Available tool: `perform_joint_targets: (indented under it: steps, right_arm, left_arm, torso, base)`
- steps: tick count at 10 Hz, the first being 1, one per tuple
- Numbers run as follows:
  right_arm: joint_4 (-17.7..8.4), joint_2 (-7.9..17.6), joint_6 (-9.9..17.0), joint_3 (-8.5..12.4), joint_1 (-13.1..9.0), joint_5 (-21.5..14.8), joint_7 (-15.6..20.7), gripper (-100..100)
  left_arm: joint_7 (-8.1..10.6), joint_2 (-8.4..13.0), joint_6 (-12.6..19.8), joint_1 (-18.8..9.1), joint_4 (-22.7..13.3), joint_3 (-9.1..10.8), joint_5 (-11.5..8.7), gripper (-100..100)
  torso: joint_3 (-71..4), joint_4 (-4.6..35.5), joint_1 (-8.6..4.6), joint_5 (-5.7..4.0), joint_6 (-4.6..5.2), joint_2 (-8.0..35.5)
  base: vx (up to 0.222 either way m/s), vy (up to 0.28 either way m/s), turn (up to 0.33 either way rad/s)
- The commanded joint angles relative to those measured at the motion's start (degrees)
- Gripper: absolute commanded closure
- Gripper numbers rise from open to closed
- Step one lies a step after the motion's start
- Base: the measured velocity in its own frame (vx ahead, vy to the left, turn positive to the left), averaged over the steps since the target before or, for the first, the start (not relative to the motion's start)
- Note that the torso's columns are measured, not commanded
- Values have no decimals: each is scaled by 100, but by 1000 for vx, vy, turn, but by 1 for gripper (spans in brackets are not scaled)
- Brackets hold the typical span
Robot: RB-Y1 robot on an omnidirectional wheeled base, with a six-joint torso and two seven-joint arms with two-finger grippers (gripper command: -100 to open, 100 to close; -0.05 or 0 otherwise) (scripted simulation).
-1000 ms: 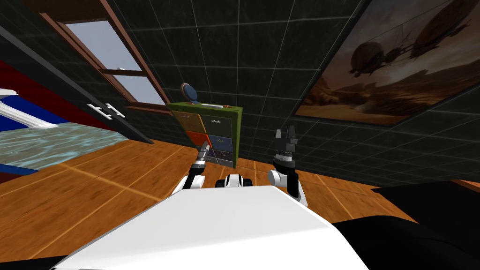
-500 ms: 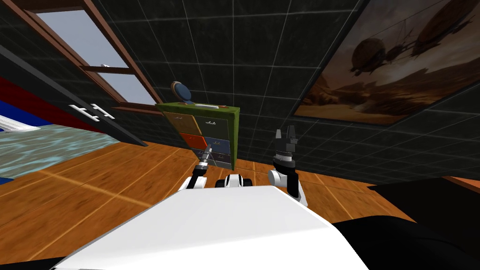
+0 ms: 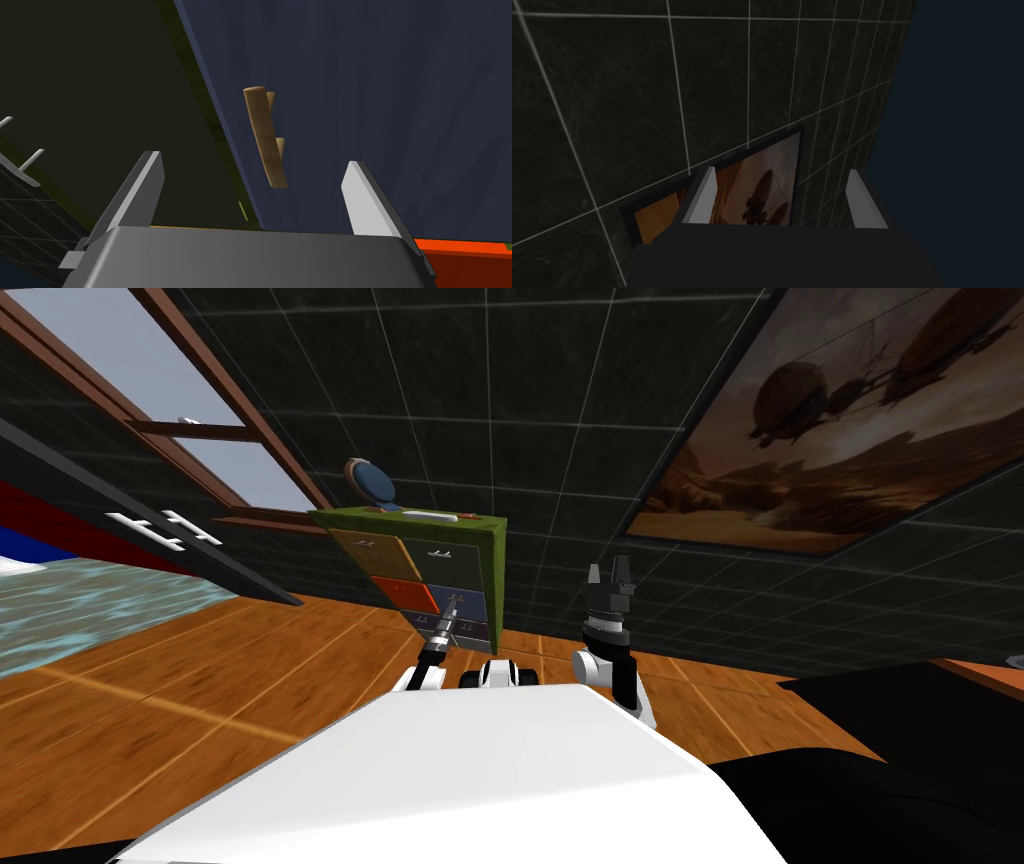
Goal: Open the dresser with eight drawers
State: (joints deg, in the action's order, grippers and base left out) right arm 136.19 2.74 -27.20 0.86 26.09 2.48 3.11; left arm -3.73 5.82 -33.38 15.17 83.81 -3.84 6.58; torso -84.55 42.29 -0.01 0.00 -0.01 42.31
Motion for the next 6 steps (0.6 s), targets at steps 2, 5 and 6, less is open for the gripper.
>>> perform_joint_targets:
  steps: [2, 5, 6]
  right_arm:
    - [0, 0, 0, 0, 0, 0, 0, 0]
    - [0, 0, 0, 0, 0, 0, 0, 0]
    - [0, 0, 0, 0, 0, 0, 0, 0]
  left_arm:
    - [-25, -104, -44, -56, -243, -25, 19, -100]
    - [-4, -87, 121, -127, -135, -10, 13, -100]
    - [-27, -111, -23, -66, -237, -27, 21, 100]
  torso:
    - [-1, 0, 0, 0, 1, -1]
    - [-8, -3, -2, 0, 1, -13]
    - [-1, -2, 1, 0, 0, -1]
  base:
    - [36, -13, -30]
    - [50, -11, -10]
    - [-37, 7, 17]
